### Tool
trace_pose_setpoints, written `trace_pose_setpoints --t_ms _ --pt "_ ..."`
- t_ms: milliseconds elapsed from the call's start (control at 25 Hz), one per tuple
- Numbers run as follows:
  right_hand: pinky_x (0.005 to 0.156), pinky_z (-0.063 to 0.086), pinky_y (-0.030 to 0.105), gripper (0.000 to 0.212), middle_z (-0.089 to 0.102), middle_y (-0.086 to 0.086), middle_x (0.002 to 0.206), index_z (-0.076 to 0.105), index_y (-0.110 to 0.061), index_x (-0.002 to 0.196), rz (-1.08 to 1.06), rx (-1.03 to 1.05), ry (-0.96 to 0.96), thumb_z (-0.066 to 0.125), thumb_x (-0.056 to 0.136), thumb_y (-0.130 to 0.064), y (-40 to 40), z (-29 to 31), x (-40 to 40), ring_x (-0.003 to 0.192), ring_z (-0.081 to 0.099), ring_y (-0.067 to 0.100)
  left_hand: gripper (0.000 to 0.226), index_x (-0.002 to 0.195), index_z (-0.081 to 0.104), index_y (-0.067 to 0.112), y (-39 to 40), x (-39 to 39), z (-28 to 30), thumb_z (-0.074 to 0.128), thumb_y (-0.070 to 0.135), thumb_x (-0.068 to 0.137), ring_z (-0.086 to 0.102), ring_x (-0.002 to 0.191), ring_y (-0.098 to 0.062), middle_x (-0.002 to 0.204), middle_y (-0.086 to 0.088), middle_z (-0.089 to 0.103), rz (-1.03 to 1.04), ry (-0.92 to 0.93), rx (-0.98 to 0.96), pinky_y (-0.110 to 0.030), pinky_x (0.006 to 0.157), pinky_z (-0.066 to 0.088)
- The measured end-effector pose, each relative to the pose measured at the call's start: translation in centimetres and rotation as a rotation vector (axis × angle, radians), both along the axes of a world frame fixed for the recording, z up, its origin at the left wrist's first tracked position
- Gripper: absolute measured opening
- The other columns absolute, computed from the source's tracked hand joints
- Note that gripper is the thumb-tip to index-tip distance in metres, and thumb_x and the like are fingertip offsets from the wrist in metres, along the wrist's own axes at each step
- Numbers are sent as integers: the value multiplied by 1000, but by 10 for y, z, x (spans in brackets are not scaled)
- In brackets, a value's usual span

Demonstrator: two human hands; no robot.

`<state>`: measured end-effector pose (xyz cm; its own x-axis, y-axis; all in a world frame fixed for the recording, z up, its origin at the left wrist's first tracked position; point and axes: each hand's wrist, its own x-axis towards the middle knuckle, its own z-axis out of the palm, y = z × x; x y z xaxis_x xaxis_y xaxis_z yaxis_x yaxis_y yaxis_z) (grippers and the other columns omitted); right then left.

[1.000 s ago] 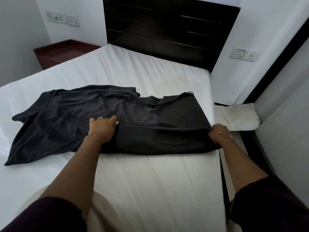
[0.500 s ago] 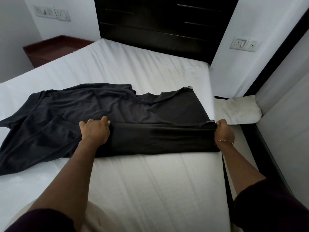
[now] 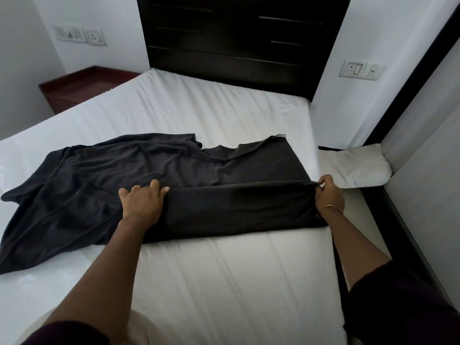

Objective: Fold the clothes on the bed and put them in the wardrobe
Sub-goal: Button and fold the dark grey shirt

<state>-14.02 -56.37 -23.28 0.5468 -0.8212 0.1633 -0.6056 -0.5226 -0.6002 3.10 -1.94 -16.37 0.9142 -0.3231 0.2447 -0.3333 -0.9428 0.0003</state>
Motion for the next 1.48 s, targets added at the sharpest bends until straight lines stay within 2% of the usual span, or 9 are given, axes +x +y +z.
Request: trace_pose_setpoints --t_ms 200,360,480,640,760,1040,1200,1360,1480 --pt "112 77 65 63 86 29 137 79 -3 137 -94 31 205 74 123 -64 -2 0 3 124 81 52 44 96 47 26 -1 2 -6 20 59 106 64 97 -30 88 0 72 87 39 66 -50 86 35" --pt "118 75 65 82 84 30 144 86 0 140 -180 141 146 54 127 -74 -3 -1 -11 129 80 52 45 110 55 26 -3 2 -6 23 57 106 61 114 -30 107 2 74 111 102 140 -53 91 36" --pt "118 73 68 89 84 33 142 82 0 143 -260 165 49 48 125 -80 11 5 -25 129 79 54 36 114 57 23 -8 -1 1 37 51 106 56 118 -33 116 -5 69 66 20 104 -54 90 36" --pt "119 70 70 87 85 33 135 72 -2 140 -249 101 85 57 120 -85 46 -12 -48 126 79 55 25 99 61 19 -24 -11 17 64 44 97 56 107 -36 106 -7 64 -267 -101 -54 -53 82 46" --pt "107 77 68 83 84 35 131 72 -1 136 -193 105 88 63 119 -82 57 -20 -57 119 81 57 29 93 59 30 -34 -28 15 65 59 91 55 104 -25 98 7 57 -525 172 -73 -42 83 50" --pt "101 82 66 58 87 40 117 86 7 113 -158 64 97 91 116 -50 24 -20 -75 106 82 56 53 94 52 37 -47 -51 19 66 84 75 47 103 -12 104 13 52 -530 437 102 -35 87 47" --pt "107 80 66 48 85 39 124 90 4 118 -244 27 217 91 117 -43 -3 -19 -97 113 83 57 39 99 58 37 -59 -60 24 69 72 84 54 100 -12 105 12 59 -577 498 -32 -33 87 46" --pt "123 71 72 35 68 30 151 83 -13 147 -221 -64 385 88 117 -29 -4 -22 -91 141 65 53 15 101 65 32 -49 -42 25 67 46 97 61 97 -18 100 10 64 -600 271 -152 -35 89 48" --pt "118 71 73 37 66 20 154 84 -26 154 -70 -188 313 85 117 -27 7 -32 -80 139 60 50 13 107 66 34 -42 -30 12 70 36 96 56 106 -21 109 9 62 -599 201 -114 -39 94 50"
